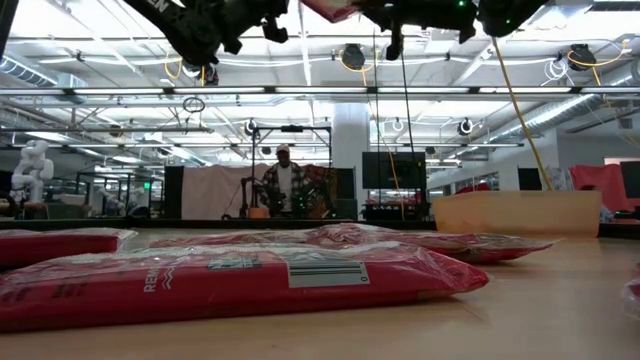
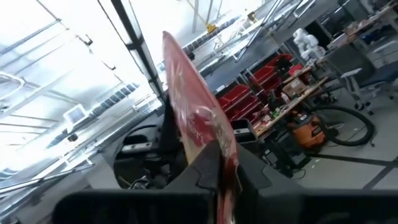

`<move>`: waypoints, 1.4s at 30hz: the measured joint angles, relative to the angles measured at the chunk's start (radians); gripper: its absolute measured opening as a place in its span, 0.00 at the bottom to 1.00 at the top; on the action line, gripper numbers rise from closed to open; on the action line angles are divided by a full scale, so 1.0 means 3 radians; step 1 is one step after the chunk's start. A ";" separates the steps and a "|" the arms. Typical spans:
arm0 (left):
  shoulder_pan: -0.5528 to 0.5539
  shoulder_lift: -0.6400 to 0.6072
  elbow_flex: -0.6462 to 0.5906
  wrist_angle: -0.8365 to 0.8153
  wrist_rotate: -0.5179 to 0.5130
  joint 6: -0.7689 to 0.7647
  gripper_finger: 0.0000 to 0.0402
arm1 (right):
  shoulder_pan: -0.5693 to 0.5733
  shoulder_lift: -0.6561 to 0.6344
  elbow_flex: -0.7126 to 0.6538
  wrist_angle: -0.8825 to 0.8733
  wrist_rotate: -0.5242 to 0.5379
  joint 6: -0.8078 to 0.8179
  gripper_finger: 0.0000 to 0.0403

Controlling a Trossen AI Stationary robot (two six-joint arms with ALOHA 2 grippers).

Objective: Sort popcorn bags into baskets
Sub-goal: Put the red popcorn bag into the orange bin

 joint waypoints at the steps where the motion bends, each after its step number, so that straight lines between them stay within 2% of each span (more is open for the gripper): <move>1: 0.0041 -0.0048 0.0000 -0.0095 0.0110 0.0056 0.14 | -0.0003 -0.0038 -0.0001 -0.0034 0.0005 -0.0026 0.02; 3: 0.0128 -0.0186 0.0000 -0.0375 0.0231 0.0105 0.18 | -0.0049 -0.0164 0.0029 -0.0267 0.0010 -0.0085 0.01; 6: 0.0278 -0.0460 0.0000 -0.1018 0.0452 0.0240 0.26 | -0.0147 -0.0370 0.0227 -0.1014 0.0011 -0.0260 0.01; 14: 0.0525 -0.1164 0.0000 -0.3345 0.0756 0.0675 0.46 | -0.0534 -0.0574 0.1274 -0.3351 0.0003 -0.0895 0.00; 19: 0.0516 -0.1362 0.0000 -0.4654 0.0945 0.0785 0.51 | -0.0772 -0.0439 0.1875 -0.4576 -0.0001 -0.1201 0.00; 23: 0.0402 -0.1368 0.0000 -0.5337 0.0984 0.0844 0.51 | -0.0956 -0.0288 0.2213 -0.5339 -0.0006 -0.1366 0.00; 28: 0.0210 -0.1305 0.0000 -0.5631 0.0986 0.0914 0.46 | -0.1189 -0.0095 0.2386 -0.6044 -0.0020 -0.1560 0.00; 33: 0.0070 -0.1224 0.0000 -0.5618 0.0979 0.0871 0.42 | -0.1459 0.0096 0.2389 -0.6536 -0.0272 -0.1695 0.00; 37: -0.0010 -0.1122 0.0000 -0.5641 0.0939 0.0777 0.40 | -0.1637 0.0280 0.2389 -0.6995 -0.0258 -0.1874 0.00; 42: -0.0080 -0.1027 0.0000 -0.5619 0.0915 0.0677 0.39 | -0.1847 0.0526 0.2389 -0.7247 -0.0177 -0.2062 0.00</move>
